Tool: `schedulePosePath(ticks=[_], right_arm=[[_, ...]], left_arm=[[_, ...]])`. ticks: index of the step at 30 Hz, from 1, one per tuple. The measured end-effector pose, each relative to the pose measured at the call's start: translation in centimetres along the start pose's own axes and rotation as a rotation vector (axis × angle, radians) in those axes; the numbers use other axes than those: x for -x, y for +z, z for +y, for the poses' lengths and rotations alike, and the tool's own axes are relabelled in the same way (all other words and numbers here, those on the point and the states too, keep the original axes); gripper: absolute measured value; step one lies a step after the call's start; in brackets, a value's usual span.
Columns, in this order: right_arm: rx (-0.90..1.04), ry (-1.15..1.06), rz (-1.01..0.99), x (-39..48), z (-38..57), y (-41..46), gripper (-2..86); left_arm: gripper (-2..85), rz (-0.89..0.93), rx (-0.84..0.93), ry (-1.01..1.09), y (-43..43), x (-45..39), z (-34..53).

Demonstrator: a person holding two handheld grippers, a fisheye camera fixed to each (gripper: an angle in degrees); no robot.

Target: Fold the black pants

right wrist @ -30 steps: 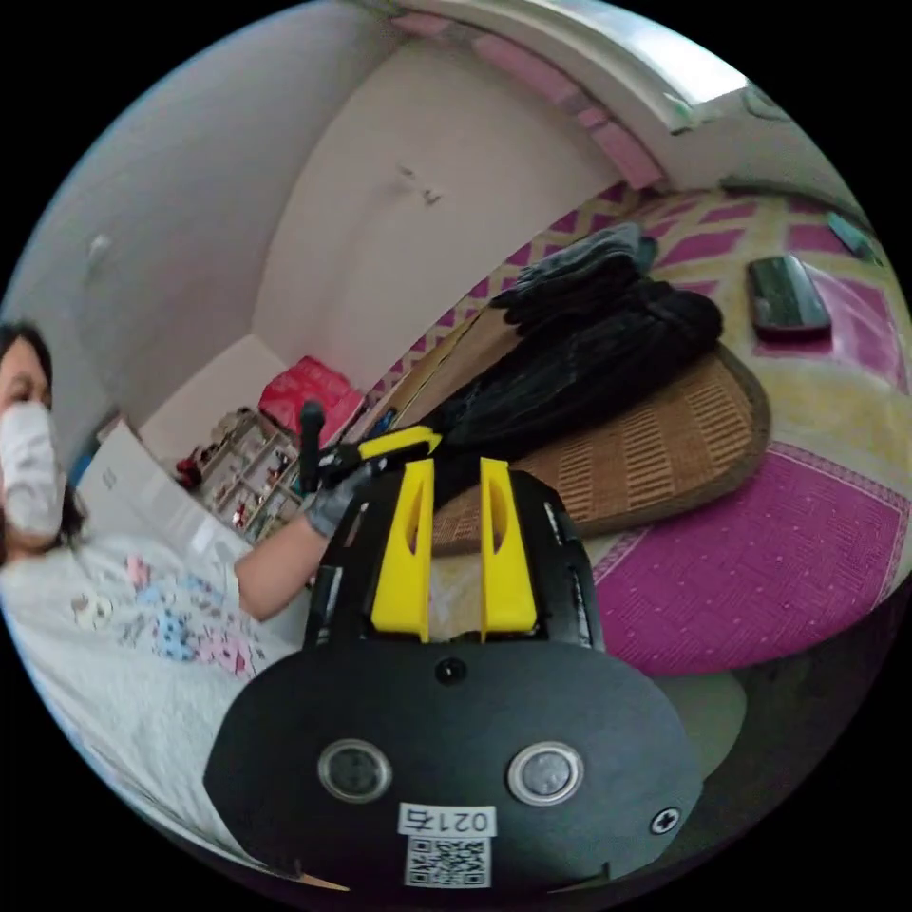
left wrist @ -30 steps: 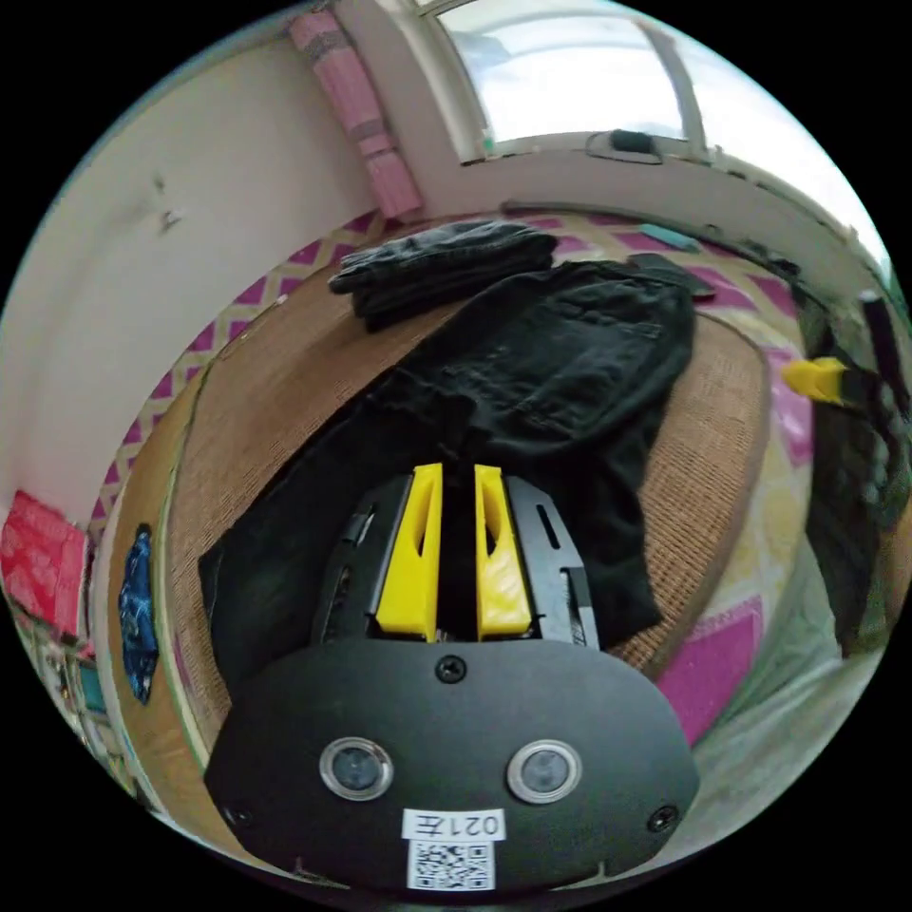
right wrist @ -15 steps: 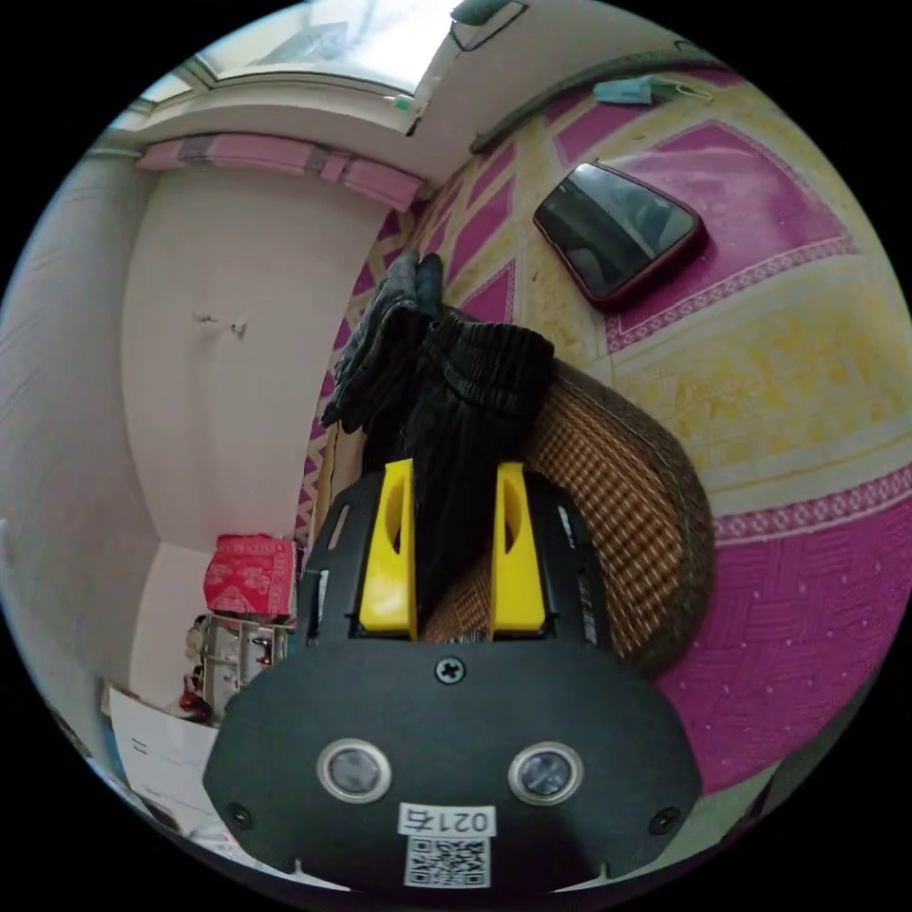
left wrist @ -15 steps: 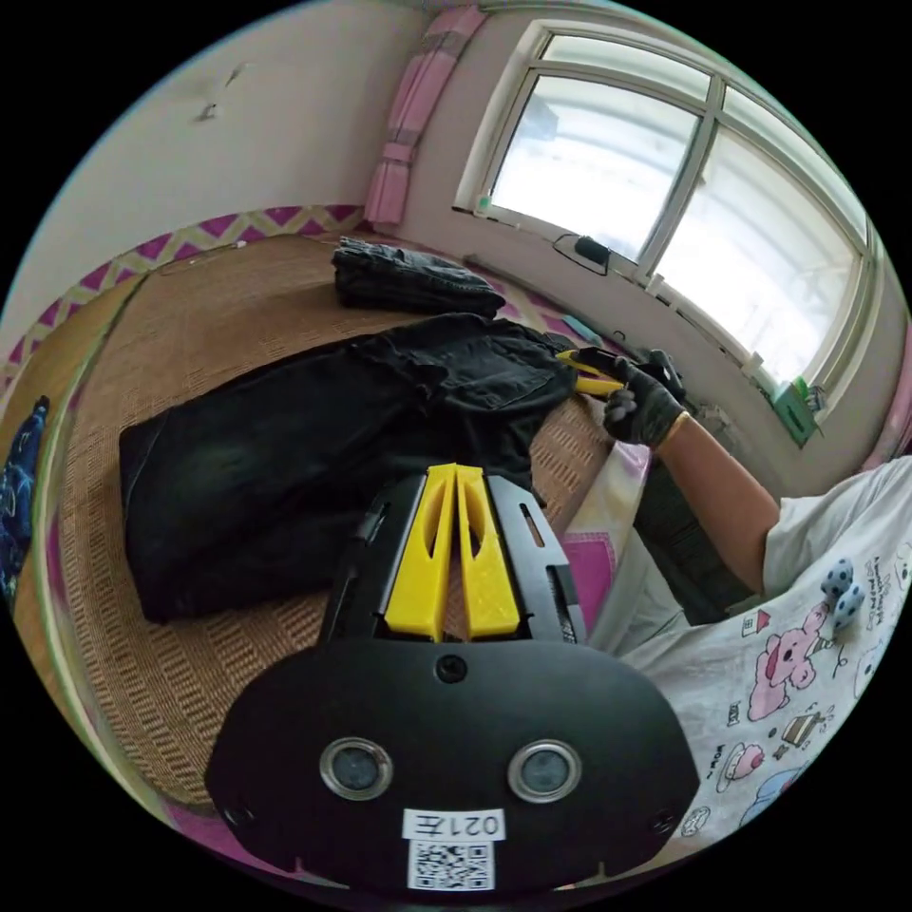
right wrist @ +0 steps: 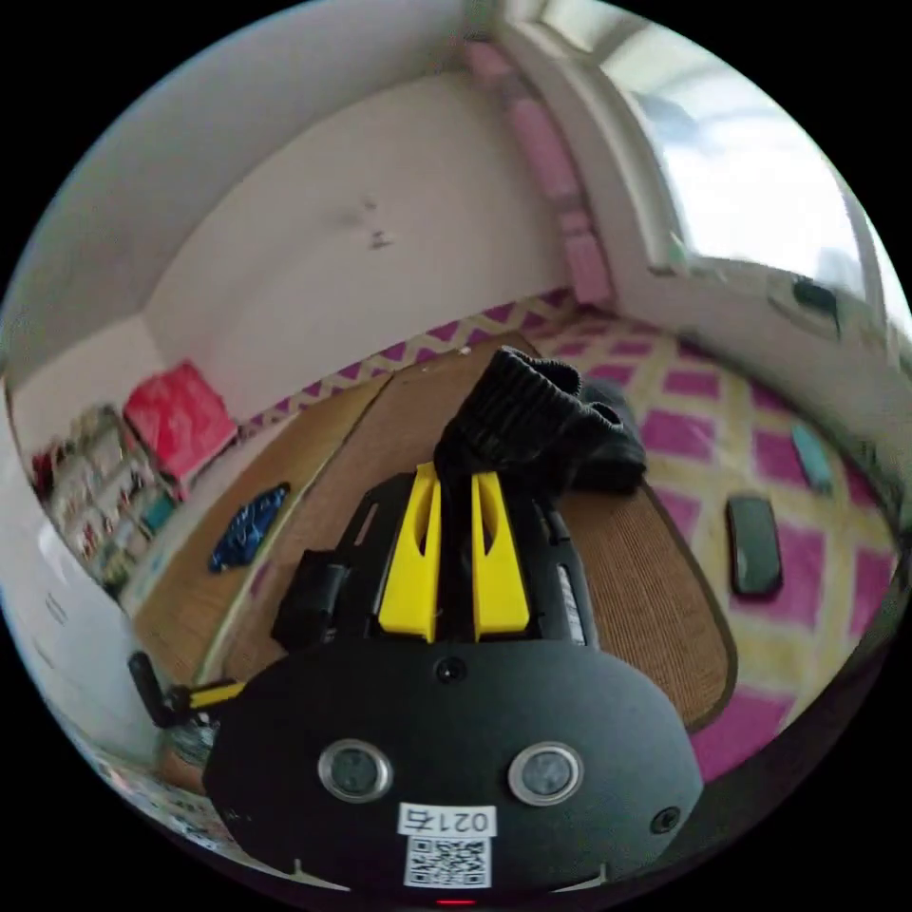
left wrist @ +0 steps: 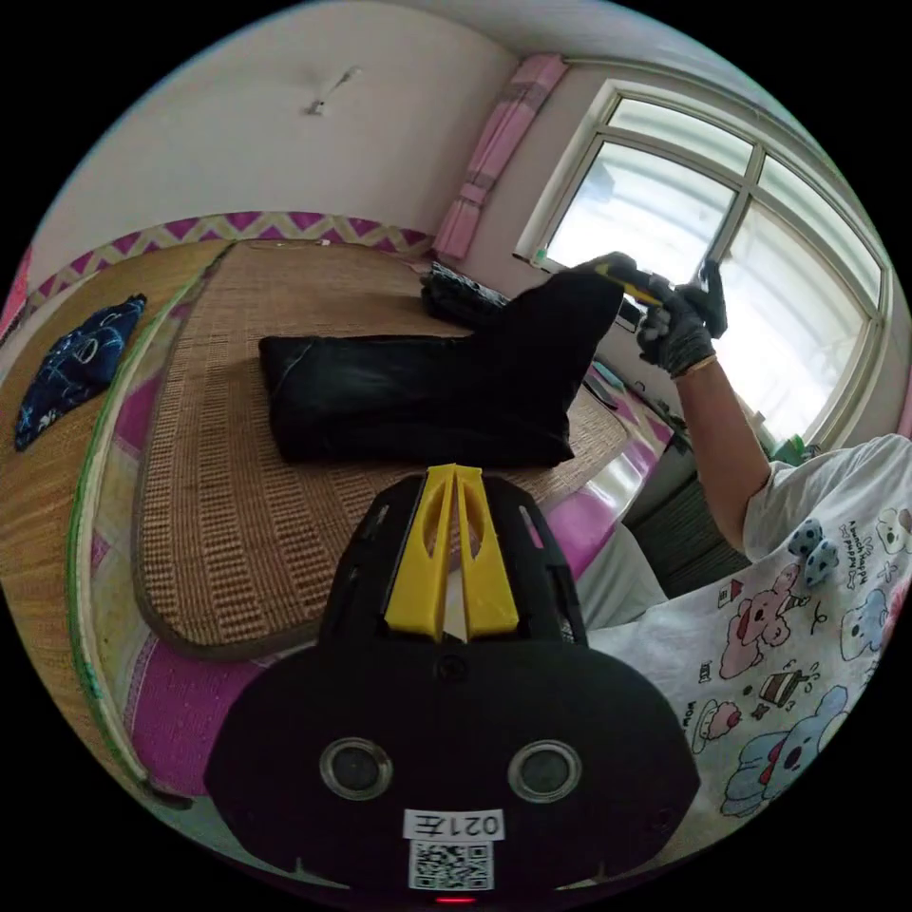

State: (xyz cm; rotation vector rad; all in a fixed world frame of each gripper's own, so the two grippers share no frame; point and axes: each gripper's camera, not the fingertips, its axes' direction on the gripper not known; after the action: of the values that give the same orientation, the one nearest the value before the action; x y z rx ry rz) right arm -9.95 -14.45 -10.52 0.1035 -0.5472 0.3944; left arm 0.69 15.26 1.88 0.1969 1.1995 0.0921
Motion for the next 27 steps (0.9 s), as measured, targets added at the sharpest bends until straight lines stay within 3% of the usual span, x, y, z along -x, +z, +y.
schedulePosePath(ticks=[4, 9, 11, 17, 22, 27], right_arm=[[0.029, -0.462, 0.006, 21.5, 1.5, 3.7, 5.5], [0.259, -0.815, 0.039, 36.4, 11.6, 14.7, 5.2], [0.376, -0.873, 0.068, 38.3, 15.3, 18.9, 5.2], [0.242, -0.912, 0.153, 41.7, 15.9, 16.4, 5.1], [0.164, -1.173, 0.367, 44.0, 21.3, 18.2, 5.1], [0.206, -1.149, 0.216, 44.7, 21.4, 16.4, 5.8]], left_arm=[[-1.0, -0.009, -0.037, -0.045, -3.4, 2.5, 0.4], [-1.0, -0.026, -0.071, -0.105, -7.2, 5.5, 0.7], [-0.9, -0.043, -0.078, -0.129, -9.1, 6.9, 0.9], [-0.9, -0.06, -0.089, -0.174, -12.9, 10.4, -0.1], [-0.8, -0.057, -0.133, -0.172, -14.8, 12.5, -3.5], [1.5, -0.068, -0.226, -0.318, -16.3, 17.2, -7.7]])
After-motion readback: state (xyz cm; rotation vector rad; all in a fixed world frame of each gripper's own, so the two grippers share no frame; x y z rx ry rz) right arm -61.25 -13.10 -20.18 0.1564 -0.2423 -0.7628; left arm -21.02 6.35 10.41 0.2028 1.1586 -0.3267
